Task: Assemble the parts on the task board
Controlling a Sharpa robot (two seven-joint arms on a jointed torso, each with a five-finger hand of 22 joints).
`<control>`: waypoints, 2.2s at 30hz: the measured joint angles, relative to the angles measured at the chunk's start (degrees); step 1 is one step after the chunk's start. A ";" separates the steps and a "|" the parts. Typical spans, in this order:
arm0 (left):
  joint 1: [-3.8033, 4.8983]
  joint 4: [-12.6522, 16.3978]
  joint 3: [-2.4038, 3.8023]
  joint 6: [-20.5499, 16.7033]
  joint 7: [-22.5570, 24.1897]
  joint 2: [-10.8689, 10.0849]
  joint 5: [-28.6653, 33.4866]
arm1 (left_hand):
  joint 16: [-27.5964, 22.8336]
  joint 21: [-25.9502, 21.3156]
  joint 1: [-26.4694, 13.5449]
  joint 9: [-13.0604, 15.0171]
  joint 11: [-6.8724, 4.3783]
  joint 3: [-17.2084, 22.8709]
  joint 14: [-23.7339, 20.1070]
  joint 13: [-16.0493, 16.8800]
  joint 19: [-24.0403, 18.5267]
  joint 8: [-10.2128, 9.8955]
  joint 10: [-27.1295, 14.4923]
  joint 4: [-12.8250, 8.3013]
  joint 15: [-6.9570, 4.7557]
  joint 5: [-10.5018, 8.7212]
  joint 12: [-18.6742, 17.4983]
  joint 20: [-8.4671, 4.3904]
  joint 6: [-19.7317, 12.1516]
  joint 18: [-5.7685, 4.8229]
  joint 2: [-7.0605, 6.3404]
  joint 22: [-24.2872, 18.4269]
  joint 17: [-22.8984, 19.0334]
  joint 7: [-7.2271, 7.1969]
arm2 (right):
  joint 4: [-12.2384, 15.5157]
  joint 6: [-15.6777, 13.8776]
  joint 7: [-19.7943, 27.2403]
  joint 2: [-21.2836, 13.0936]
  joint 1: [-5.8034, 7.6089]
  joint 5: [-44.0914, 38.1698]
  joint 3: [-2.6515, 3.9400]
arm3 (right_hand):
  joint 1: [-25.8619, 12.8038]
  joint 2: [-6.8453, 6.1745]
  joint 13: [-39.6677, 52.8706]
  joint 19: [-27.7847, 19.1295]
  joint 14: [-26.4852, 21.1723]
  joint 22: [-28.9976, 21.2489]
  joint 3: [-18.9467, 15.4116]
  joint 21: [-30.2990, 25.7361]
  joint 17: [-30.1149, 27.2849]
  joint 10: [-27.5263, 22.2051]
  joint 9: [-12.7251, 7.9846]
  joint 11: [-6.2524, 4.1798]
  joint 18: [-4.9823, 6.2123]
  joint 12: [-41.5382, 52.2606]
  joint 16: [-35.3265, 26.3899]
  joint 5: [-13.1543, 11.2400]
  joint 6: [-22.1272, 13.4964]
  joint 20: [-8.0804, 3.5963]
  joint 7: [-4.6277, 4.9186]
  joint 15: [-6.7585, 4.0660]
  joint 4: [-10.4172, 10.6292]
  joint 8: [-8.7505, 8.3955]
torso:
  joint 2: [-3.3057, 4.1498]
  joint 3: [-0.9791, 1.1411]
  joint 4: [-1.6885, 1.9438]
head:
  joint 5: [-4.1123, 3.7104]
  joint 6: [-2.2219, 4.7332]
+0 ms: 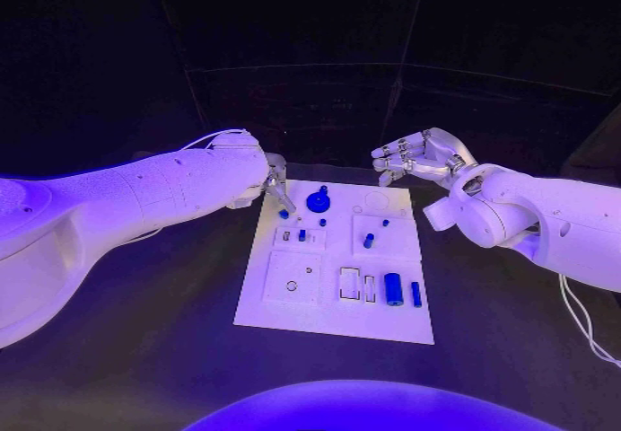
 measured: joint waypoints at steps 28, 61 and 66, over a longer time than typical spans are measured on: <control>-0.27 -1.41 -0.46 4.97 0.07 1.34 -3.67 | 0.00 -0.25 0.51 0.97 -0.21 -3.39 0.00 -0.22 0.00 1.38 -0.21 0.71 0.00 0.00 0.00 0.00 0.70 0.01 0.10 -0.10 0.00 -0.31 | -0.30 0.33 -0.01 0.60 0.00 -0.01 0.00 | 0.00 0.00 0.01 0.00 0.00 -0.04 0.00 0.00 0.01 0.00 0.00 0.00 0.00 0.00 0.00 0.00 0.00 0.00 0.00 0.00 0.00 0.00 | -0.01 -0.01 0.03 | 0.14 -0.28; -0.39 -0.46 -0.51 2.19 0.59 0.26 -3.85 | 0.00 -0.47 0.13 1.43 -0.21 -4.69 0.00 -0.27 0.00 2.01 -0.21 1.36 0.00 0.00 -0.22 0.00 0.47 0.01 -0.29 -0.25 0.00 -0.53 | -0.71 0.55 -0.04 0.86 0.00 -0.01 0.00 | -0.22 0.22 -0.06 0.00 0.00 -0.16 0.00 -0.23 -0.04 0.00 0.00 0.00 0.00 0.00 -0.21 0.00 0.00 0.00 0.00 0.00 0.00 0.00 | -0.05 0.01 0.09 | 0.23 -0.52; -0.27 -0.30 -0.47 1.80 0.67 0.24 -3.86 | 0.00 -0.47 0.13 1.43 -0.21 -4.69 0.00 -0.27 0.00 2.01 -0.21 1.36 0.00 0.00 -0.22 0.00 0.47 0.01 -0.29 -0.25 0.00 -0.53 | -0.79 0.58 -0.05 0.92 0.00 -0.01 0.00 | -0.22 0.22 -0.06 0.00 0.00 -0.16 0.00 -0.23 -0.04 0.00 0.00 0.00 0.00 0.00 -0.21 0.00 0.00 0.00 0.00 0.00 0.00 0.00 | -0.05 0.04 0.09 | 0.26 -0.52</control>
